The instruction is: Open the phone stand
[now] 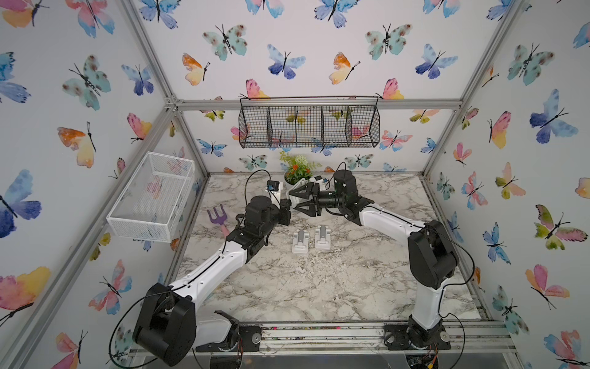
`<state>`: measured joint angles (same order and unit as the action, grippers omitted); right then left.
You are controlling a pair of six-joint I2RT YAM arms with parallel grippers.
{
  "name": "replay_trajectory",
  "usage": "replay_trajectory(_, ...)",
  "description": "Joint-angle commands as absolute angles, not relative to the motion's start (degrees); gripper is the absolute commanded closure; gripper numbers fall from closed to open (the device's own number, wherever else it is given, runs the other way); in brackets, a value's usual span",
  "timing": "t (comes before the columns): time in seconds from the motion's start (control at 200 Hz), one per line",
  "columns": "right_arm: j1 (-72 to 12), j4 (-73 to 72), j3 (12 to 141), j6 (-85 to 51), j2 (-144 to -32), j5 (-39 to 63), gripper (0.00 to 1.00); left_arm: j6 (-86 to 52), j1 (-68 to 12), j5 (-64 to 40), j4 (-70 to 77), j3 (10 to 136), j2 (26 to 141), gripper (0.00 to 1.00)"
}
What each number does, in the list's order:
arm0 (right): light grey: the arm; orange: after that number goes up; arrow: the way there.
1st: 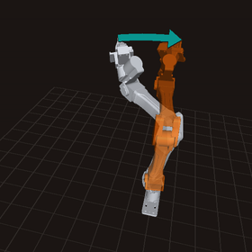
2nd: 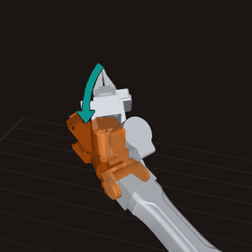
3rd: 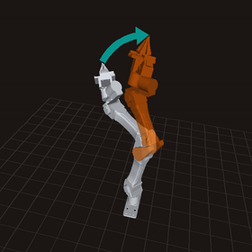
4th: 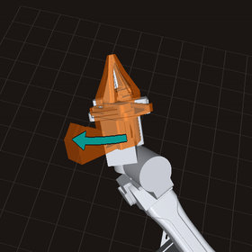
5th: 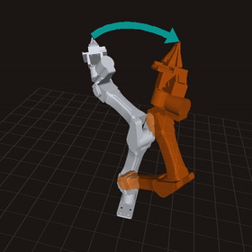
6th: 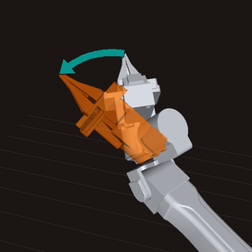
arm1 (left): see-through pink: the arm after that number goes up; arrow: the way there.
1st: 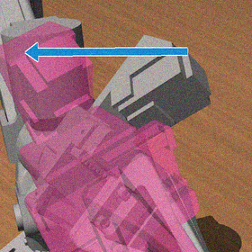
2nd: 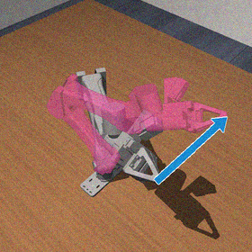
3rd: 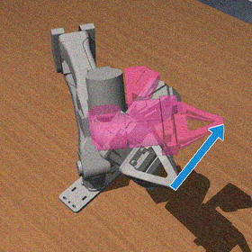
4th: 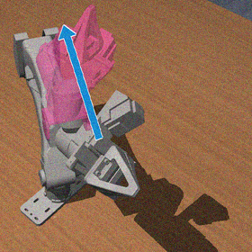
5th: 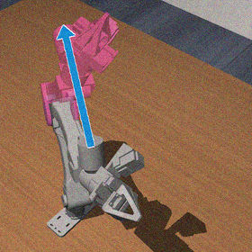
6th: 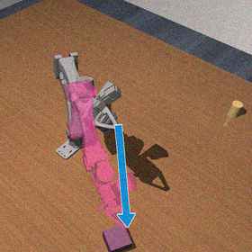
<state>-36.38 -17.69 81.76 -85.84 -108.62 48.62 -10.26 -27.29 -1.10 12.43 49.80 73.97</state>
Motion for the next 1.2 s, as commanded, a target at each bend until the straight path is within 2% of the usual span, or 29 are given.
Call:
replay_trajectory(0.0, -36.02, -17.05, 80.07, -85.84, -102.23, 54.58, 0.80, -7.49, -23.66, 7.39, 13.08, 50.59, 76.52, 1.00)
replay_trajectory(0.36, -34.83, -15.19, 76.69, -86.58, -96.84, 55.82, 0.81, -7.60, -18.79, 5.50, 14.63, 51.36, 79.42, 1.00)
replay_trajectory(1.041, -31.01, -7.45, 73.50, -82.24, -91.03, 57.38, 0.81, -7.46, -15.38, 3.01, 15.86, 50.42, 80.77, 1.00)
replay_trajectory(1.196, -31.01, -9.46, 73.75, -82.53, -92.64, 57.64, 0.76, -8.80, -15.46, 1.39, 15.08, 50.03, 79.76, 1.00)
